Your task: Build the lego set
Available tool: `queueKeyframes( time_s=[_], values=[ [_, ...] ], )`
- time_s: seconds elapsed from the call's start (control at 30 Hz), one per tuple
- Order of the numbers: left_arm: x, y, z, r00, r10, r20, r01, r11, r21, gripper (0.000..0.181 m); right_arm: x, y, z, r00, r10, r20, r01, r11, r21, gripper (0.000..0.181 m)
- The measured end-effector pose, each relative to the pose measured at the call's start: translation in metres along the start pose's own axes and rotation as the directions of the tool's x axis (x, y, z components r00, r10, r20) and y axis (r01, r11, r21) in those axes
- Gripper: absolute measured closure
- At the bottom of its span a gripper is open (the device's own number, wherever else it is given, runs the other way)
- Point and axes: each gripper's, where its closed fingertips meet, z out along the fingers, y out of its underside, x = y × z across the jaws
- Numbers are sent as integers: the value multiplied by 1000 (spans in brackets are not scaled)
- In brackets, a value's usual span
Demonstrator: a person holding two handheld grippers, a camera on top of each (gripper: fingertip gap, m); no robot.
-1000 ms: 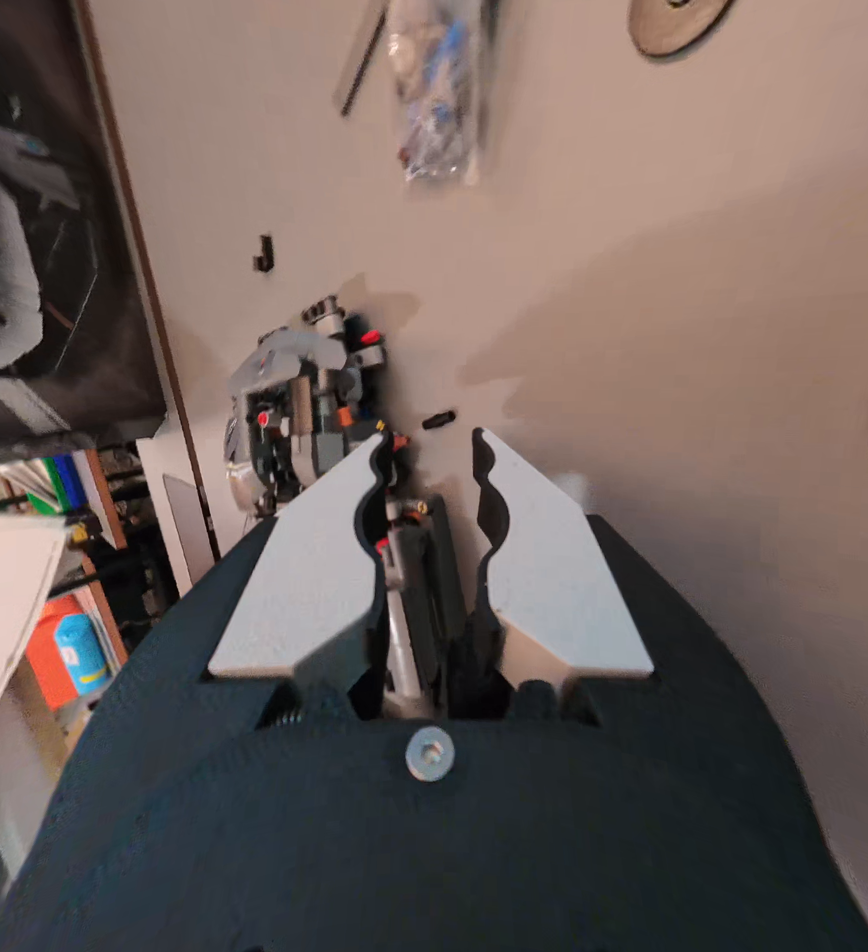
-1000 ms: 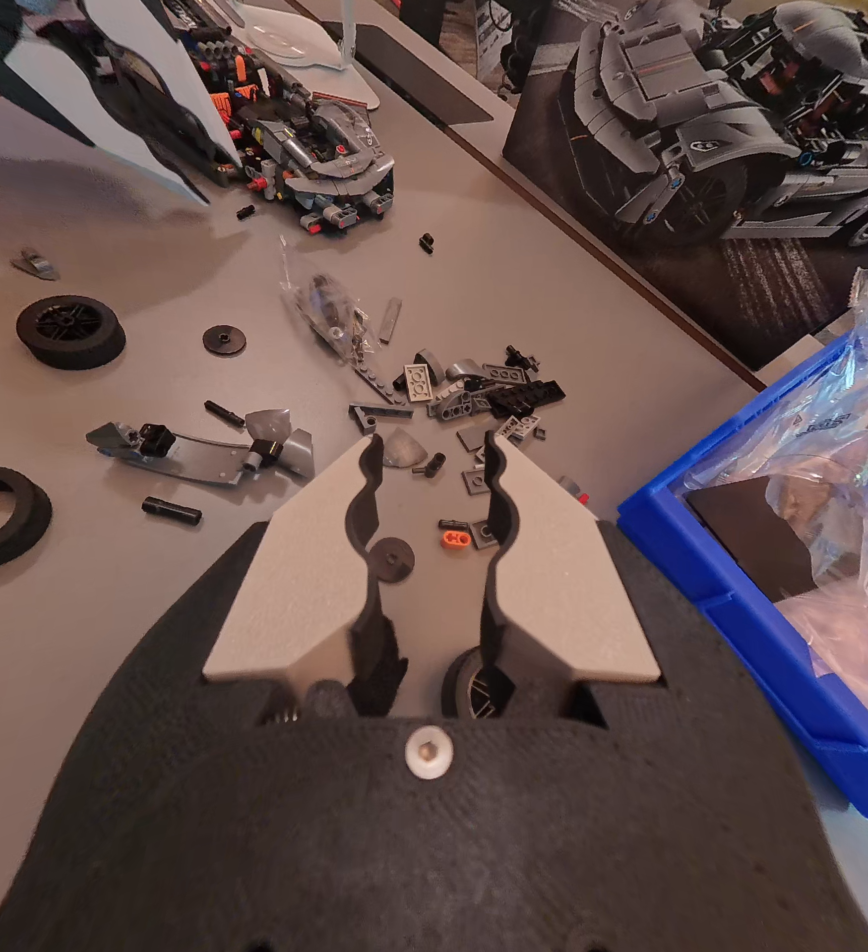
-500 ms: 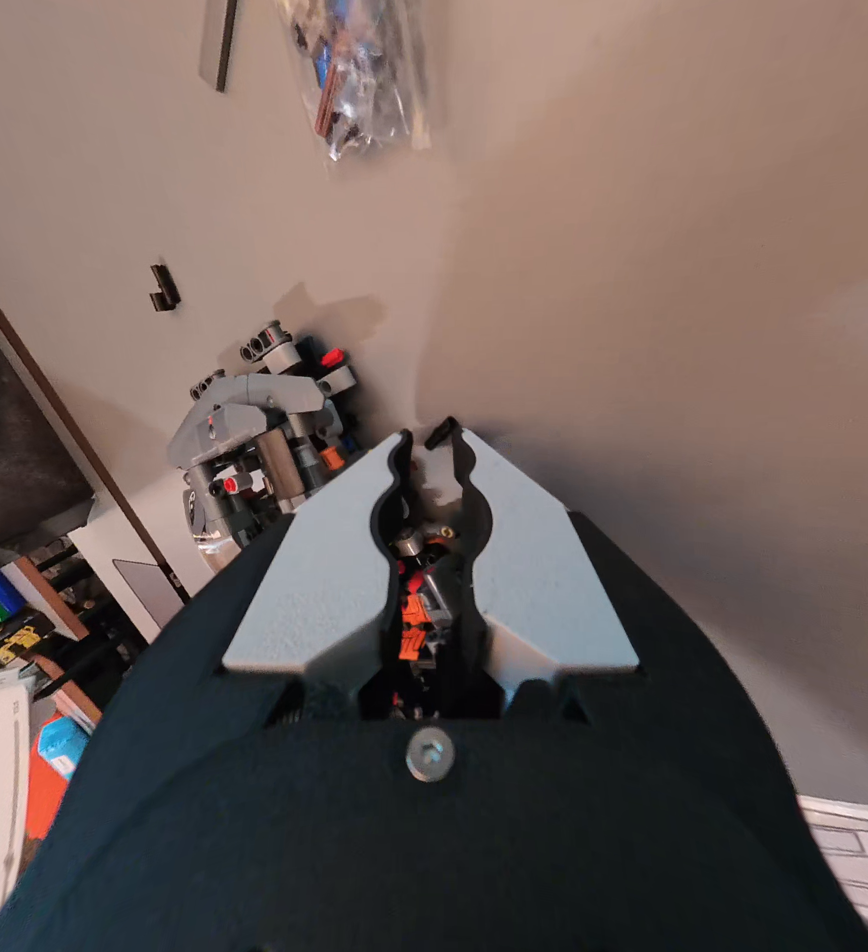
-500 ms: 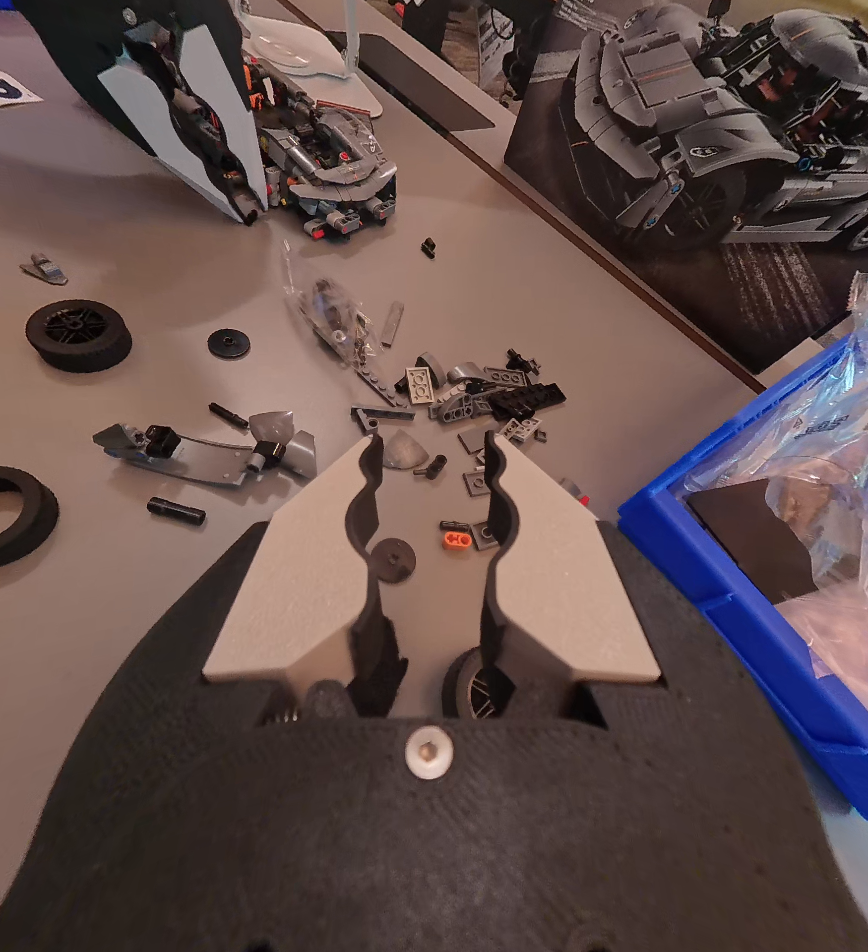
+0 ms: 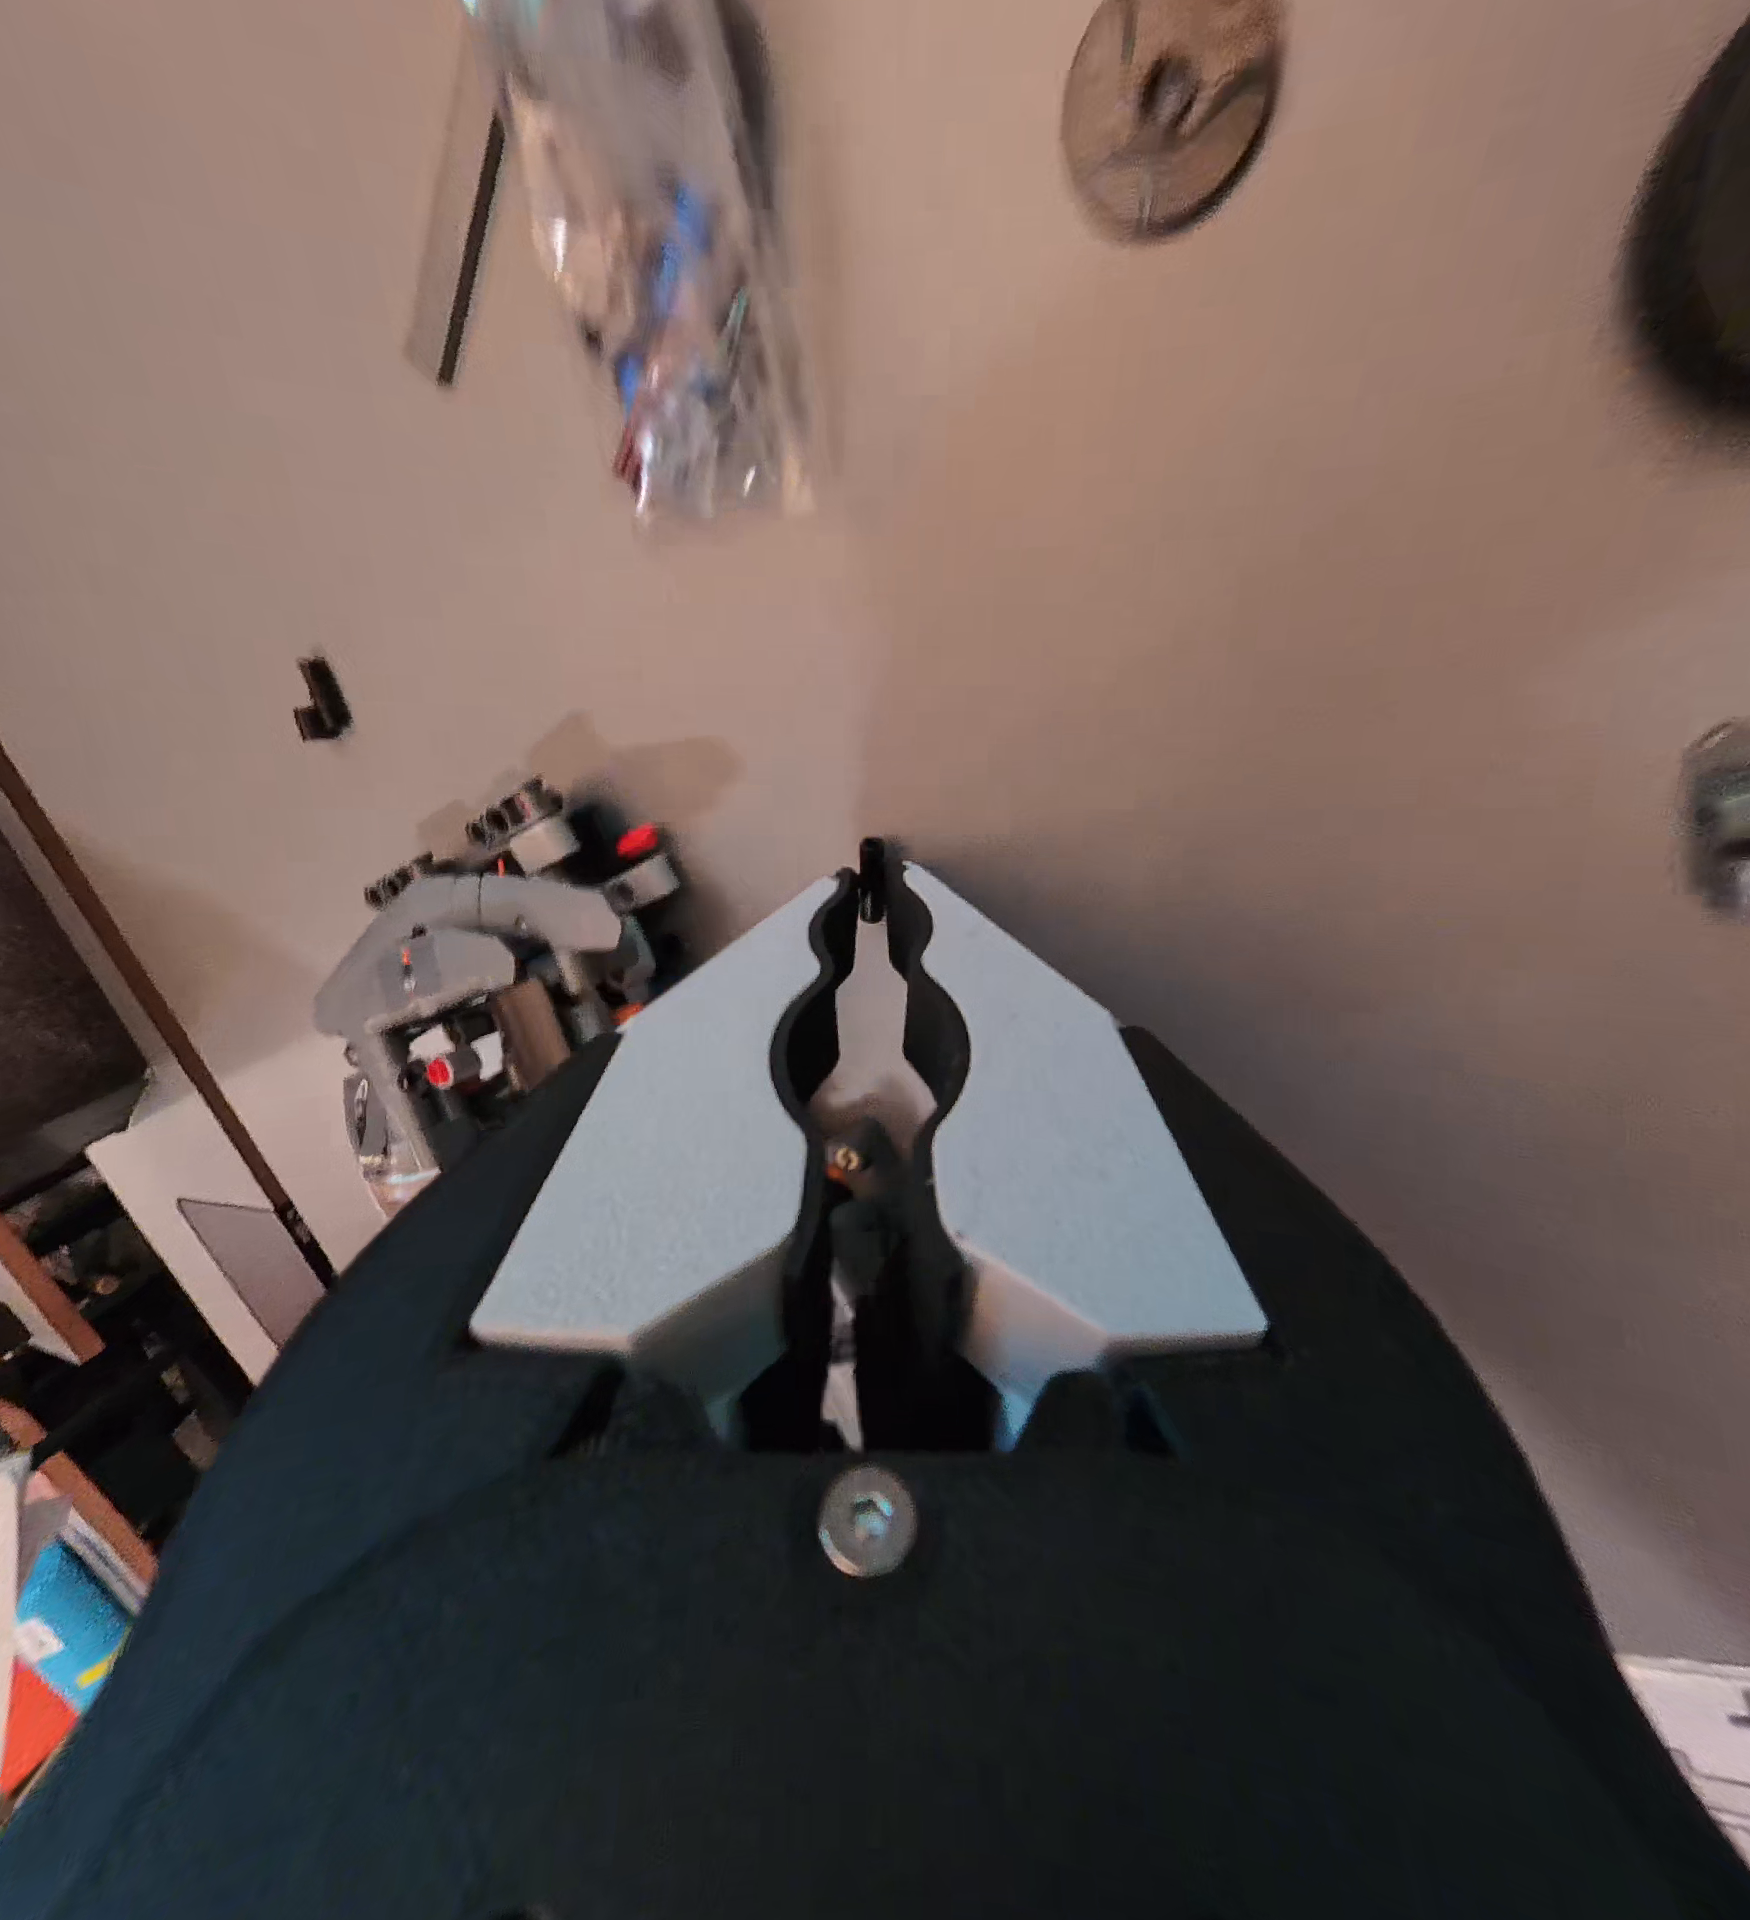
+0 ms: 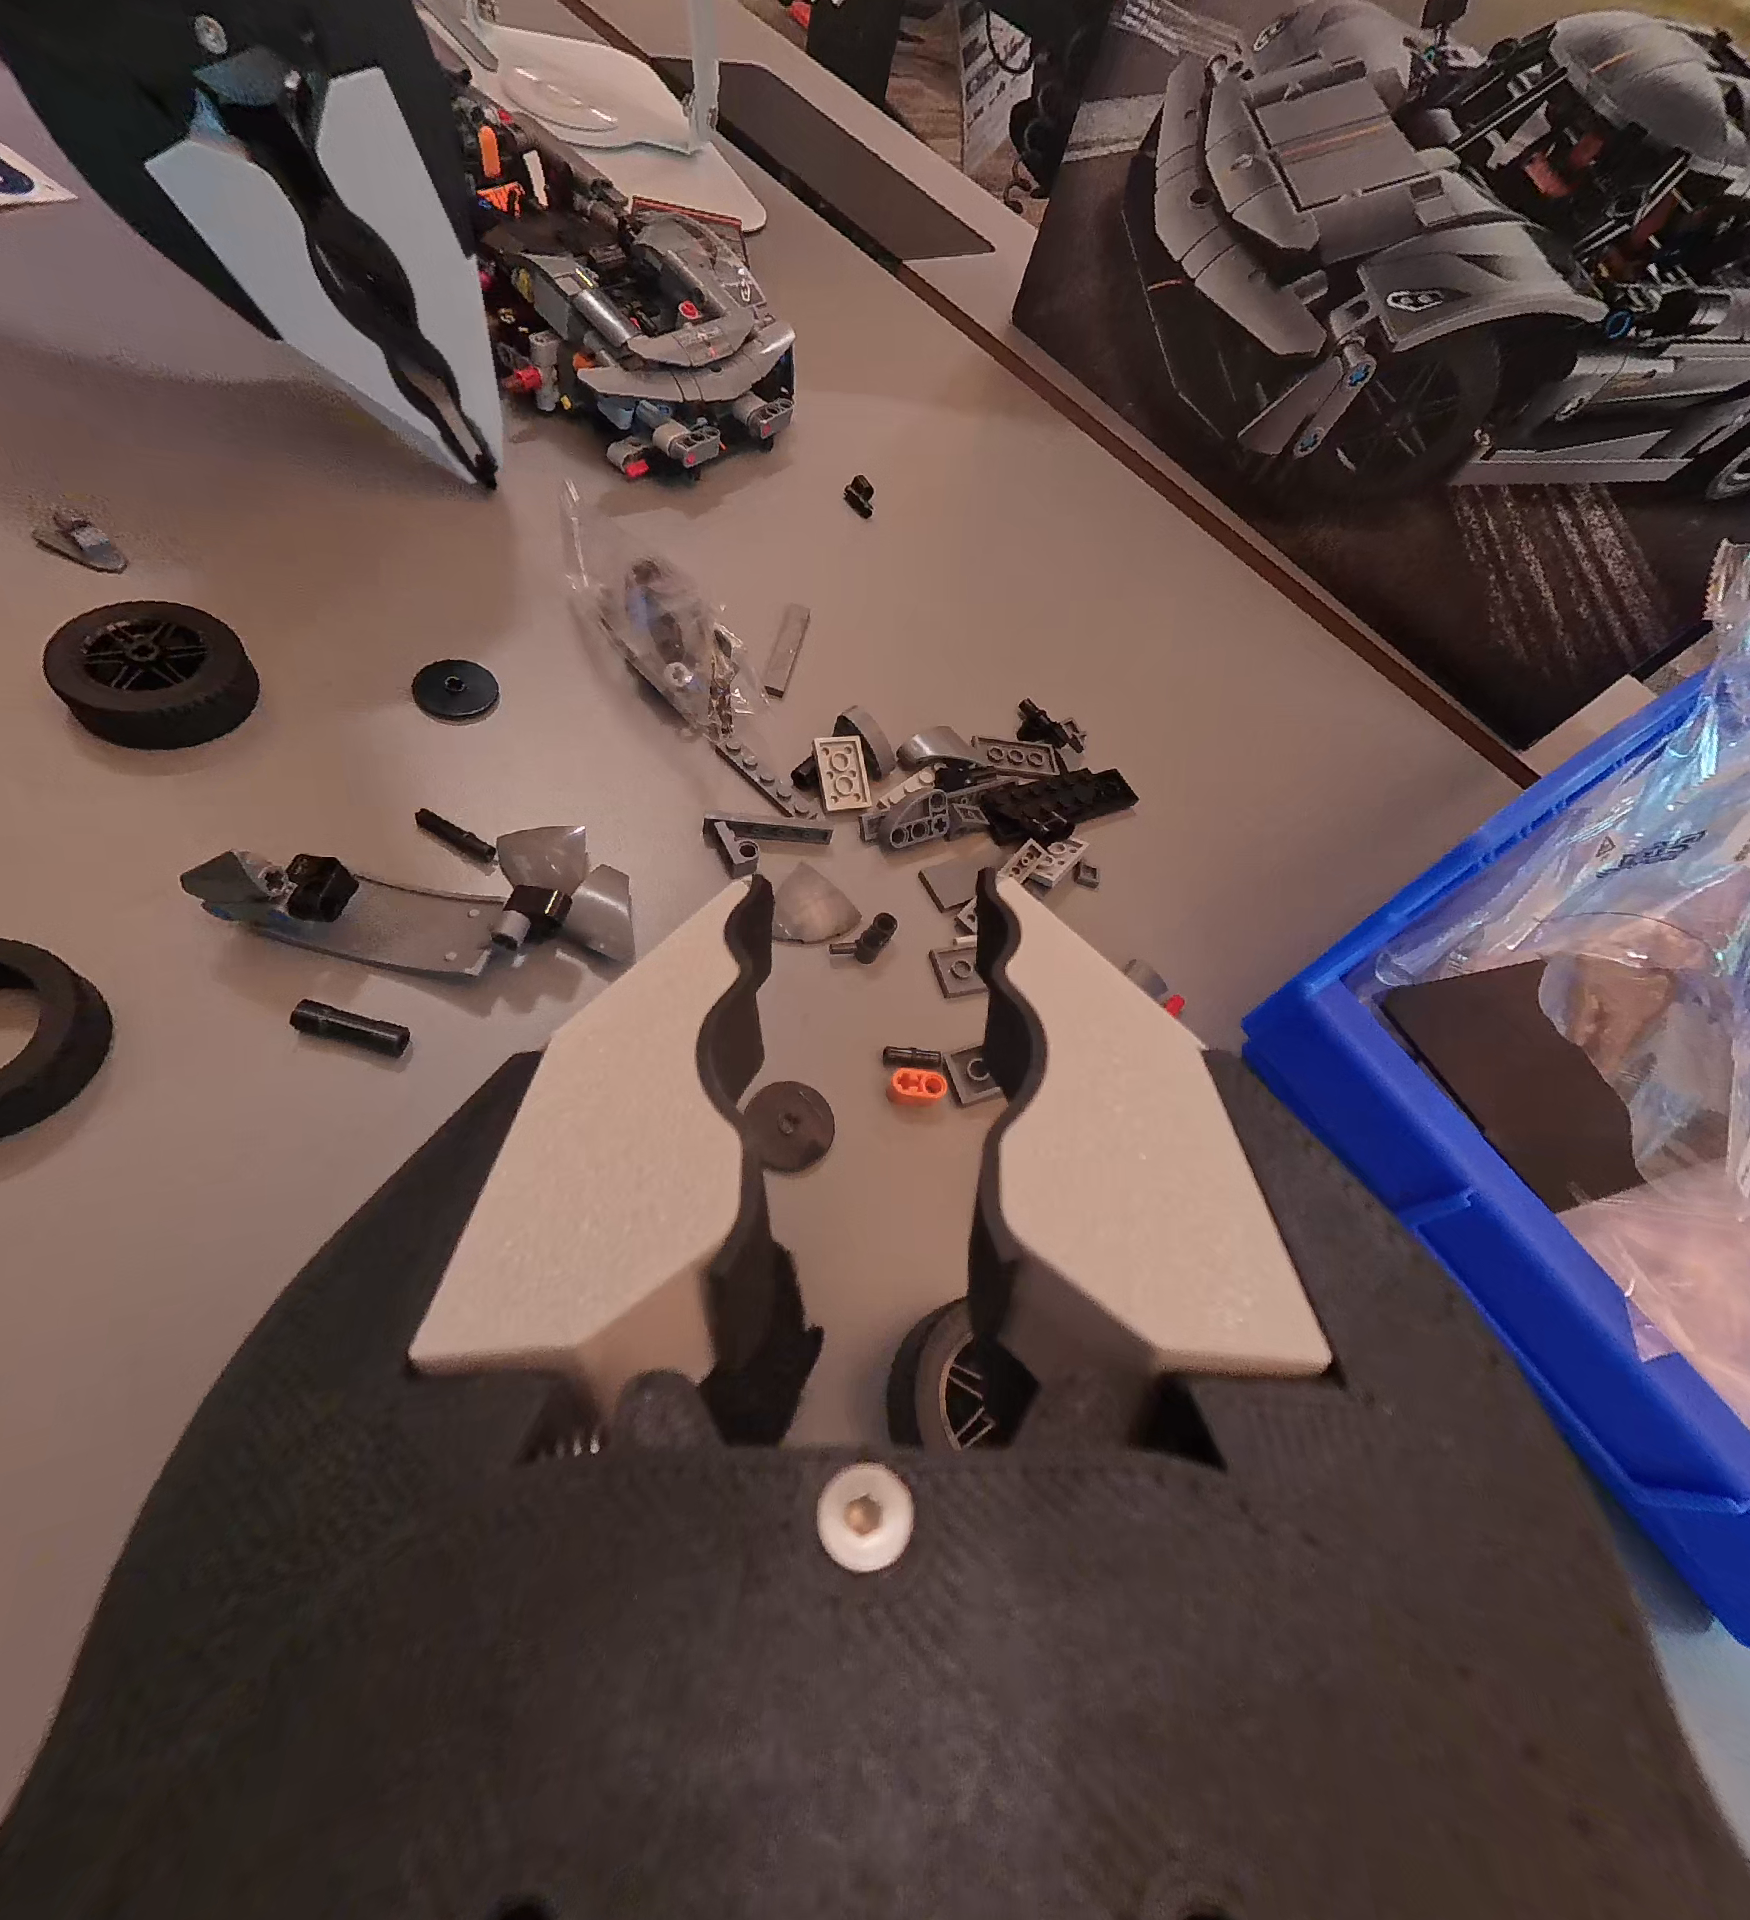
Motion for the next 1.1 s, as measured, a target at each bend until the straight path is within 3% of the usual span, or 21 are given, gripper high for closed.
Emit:
queueKeyframes(
  time_s=[0.13, 0.27, 0.57, 0.73, 1.1],
  values=[
    [17, -39, -10, 998, 30, -56, -23, 994, 111, 178, 1, 1, 0, 1000, 2, 0, -2, 1000, -1, 143],
    [24, -57, -5, 997, 60, -43, -55, 992, 111, 178, 2, 0, -1, 1000, 6, -3, -6, 1000, 2, 143],
    [25, -62, -4, 997, 4, -71, 7, 988, 151, 164, 1, 1, 0, 1000, 3, 0, -3, 1000, -1, 143],
    [27, -62, -1, 997, 3, -82, 9, 990, 142, 178, 1, 1, -1, 1000, 4, -1, -4, 1000, -1, 143],
    [21, -95, 3, 997, 38, -61, -26, 984, 177, 176, 1, 3, 0, 1000, 13, 7, -13, 1000, -7, 143]
  ],
)
